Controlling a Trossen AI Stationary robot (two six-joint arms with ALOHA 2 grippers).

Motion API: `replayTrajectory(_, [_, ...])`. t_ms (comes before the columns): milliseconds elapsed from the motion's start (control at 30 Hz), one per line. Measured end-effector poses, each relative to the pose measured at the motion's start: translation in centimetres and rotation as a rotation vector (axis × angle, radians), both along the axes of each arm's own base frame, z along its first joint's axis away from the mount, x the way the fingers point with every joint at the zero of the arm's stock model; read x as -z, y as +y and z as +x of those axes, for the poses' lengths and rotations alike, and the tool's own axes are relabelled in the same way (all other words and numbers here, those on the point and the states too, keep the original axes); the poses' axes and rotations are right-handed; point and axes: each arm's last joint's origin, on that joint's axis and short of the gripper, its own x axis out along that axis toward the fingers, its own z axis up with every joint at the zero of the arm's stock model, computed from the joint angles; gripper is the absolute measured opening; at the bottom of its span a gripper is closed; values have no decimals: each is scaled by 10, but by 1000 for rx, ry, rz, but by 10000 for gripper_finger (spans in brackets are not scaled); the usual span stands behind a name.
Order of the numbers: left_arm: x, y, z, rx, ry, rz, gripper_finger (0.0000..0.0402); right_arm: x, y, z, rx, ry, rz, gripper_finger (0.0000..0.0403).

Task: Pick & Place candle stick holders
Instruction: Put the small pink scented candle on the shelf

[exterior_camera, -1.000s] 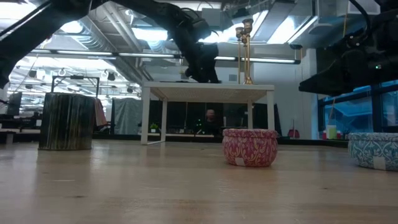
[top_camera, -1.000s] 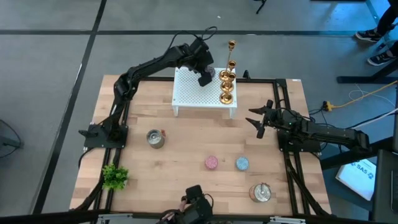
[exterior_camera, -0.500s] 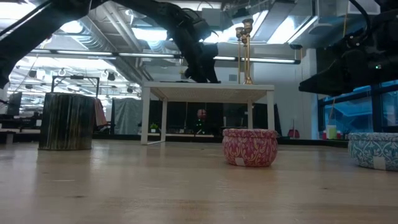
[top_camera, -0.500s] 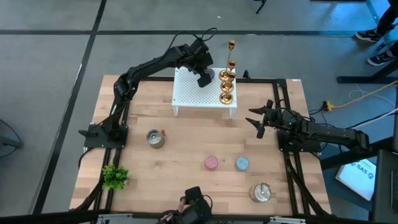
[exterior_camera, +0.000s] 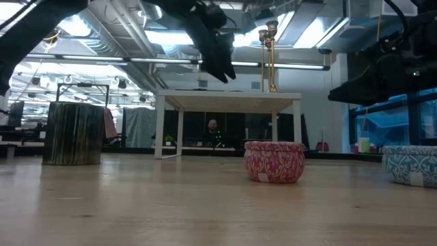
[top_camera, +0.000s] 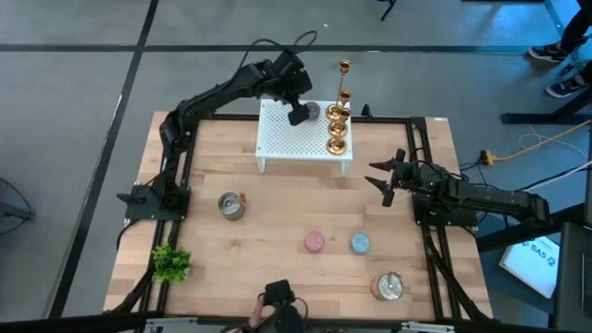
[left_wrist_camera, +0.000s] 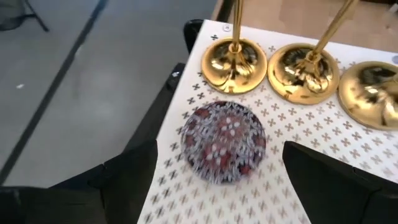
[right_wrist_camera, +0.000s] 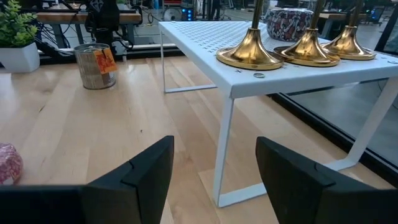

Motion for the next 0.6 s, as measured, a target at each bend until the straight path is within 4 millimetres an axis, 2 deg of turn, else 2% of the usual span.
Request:
replayTrajectory(200, [-30,-24,-30,-36,48,-61,345,0,0,0,-1,0,0,232])
replayTrajectory(367, [-45,-52,-52,-64,127,-160,345,0,0,0,0,0,0,232])
replayTrajectory(500, [-51,-74,-54,-32,161,-186,345,0,0,0,0,0,-1,232])
replayTrajectory(600, [-50,-94,-48,-3,176,-194,345,0,0,0,-1,1,-2,232])
